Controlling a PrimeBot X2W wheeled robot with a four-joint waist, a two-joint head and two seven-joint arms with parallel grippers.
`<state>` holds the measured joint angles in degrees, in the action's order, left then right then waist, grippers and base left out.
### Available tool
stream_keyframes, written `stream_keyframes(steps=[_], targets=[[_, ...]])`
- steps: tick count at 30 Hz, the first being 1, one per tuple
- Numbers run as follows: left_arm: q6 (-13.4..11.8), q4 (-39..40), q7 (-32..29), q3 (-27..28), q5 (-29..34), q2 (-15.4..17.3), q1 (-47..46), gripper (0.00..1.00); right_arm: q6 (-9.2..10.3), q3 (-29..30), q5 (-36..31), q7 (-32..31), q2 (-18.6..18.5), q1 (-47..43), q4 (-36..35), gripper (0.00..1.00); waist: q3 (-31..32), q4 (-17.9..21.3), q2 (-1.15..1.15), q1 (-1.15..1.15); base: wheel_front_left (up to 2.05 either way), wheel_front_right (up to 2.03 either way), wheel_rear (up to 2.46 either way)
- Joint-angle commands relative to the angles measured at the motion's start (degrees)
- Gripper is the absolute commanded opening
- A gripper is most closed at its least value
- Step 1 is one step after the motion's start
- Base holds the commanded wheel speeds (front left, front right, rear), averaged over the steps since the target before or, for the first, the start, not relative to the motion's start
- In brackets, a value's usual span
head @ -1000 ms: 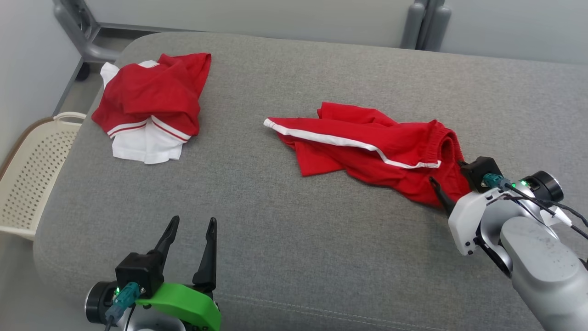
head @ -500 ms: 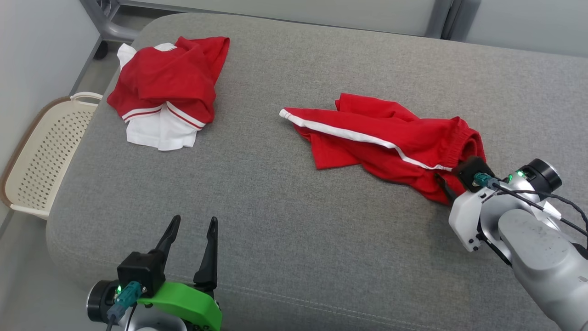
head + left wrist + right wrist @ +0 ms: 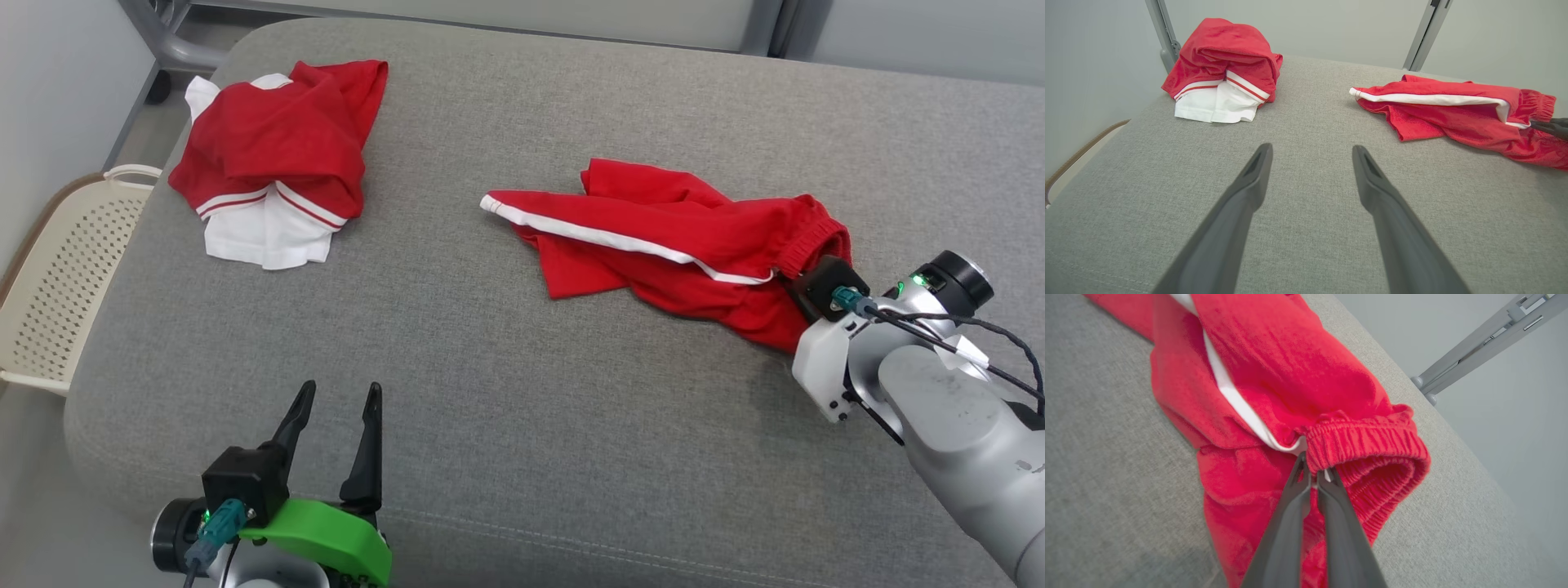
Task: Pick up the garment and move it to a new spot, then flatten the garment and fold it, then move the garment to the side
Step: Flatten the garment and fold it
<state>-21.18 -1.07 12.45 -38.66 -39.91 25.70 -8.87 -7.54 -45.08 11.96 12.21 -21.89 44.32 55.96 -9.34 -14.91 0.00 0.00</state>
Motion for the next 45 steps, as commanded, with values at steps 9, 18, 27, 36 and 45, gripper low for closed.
stream_keyframes(steps=[9, 18, 27, 36, 45], targets=[[5.7, -4.8, -0.9, -0.4, -2.9, -2.8, -5.4, 1.00, 0.10, -2.8, 11.6, -3.0, -0.4, -0.1, -5.7, 0.00, 0.7, 3.4, 0.00, 0.00, 0.00, 0.00, 0.00], [15.6, -27.8, -5.9, -2.2, -6.1, -11.7, -22.8, 1.00, 0.10, -7.9, 15.3, -5.9, -2.9, 3.0, -10.6, 0.00, -1.3, 7.5, 0.00, 0.00, 0.00, 0.00, 0.00], [20.7, -46.9, -4.9, -0.7, -7.4, -14.9, -34.2, 1.00, 0.10, -12.1, 16.6, -5.5, -1.5, 6.9, -11.8, 0.00, -5.6, 12.2, 0.00, 0.00, 0.00, 0.00, 0.00], [23.8, -56.6, -3.6, 0.0, -7.5, -14.6, -41.1, 1.00, 0.10, -14.8, 17.5, -4.0, -0.1, 10.6, -11.6, 0.00, -9.3, 14.8, 0.00, 0.00, 0.00, 0.00, 0.00], [25.8, -63.0, -1.7, -0.1, -7.6, -15.1, -44.8, 1.00, 0.10, -16.9, 18.7, -2.4, 0.7, 12.9, -10.2, 0.00, -10.9, 15.7, 0.00, 0.00, 0.00, 0.00, 0.00]])
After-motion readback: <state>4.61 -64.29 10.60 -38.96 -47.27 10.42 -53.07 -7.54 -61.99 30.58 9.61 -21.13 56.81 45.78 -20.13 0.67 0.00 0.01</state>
